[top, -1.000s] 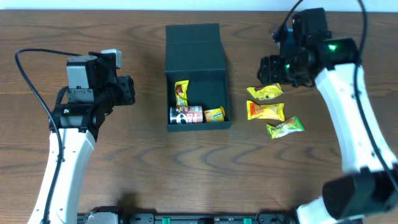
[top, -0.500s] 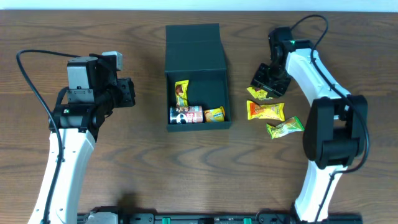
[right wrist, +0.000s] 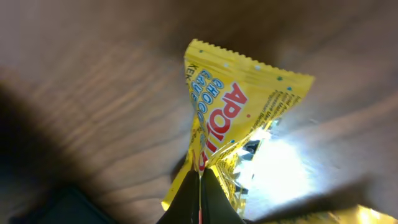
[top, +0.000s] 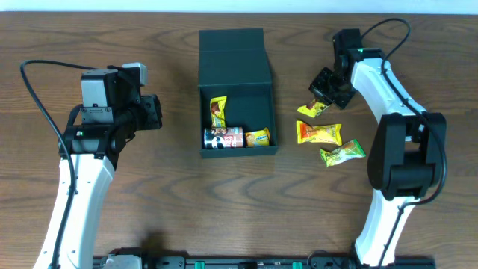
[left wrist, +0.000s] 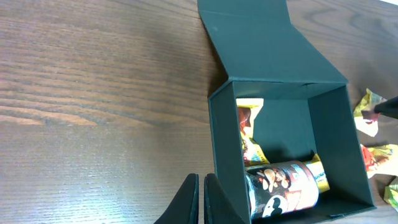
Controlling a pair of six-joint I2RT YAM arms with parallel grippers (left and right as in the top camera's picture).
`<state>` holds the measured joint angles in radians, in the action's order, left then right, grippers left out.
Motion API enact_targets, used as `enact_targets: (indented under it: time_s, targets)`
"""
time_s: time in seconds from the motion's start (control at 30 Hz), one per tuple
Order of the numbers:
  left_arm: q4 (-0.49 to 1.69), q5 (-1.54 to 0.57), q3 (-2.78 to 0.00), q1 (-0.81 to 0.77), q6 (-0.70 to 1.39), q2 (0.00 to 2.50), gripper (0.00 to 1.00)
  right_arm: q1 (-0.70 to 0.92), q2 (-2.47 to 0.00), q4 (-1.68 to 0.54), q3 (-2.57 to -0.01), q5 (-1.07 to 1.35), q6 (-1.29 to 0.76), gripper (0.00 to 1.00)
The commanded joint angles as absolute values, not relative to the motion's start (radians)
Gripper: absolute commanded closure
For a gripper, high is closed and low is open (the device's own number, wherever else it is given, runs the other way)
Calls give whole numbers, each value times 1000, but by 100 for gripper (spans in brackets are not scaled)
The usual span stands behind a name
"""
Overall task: Pack container
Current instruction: 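Carry the Apollo packet into the box and release it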
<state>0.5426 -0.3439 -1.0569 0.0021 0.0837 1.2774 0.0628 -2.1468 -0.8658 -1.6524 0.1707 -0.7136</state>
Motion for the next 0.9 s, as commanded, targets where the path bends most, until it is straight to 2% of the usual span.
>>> enact_targets:
  time_s: [0.0,0.23,0.5,0.7,0.87]
  targets:
    - [544,-329,-1063,6,73,1268,94,61,-2154,-865,-1701,277,-607,99]
    - [552,-328,-1063,6,73,1268,94,116,-2108,-1094,-1990,295,-345,98]
    - [551,-324,-1063,6,73,1268,94,289,-2024,-1269,-2185,296,-130,98]
    - [551,-321,-1063,6,74,1268,94,437,-2055,-1259,-2157,269,-105,99]
    - [560,-319,-1063,6,73,1268,94,503,-2157,-1266,-2144,258,-184,99]
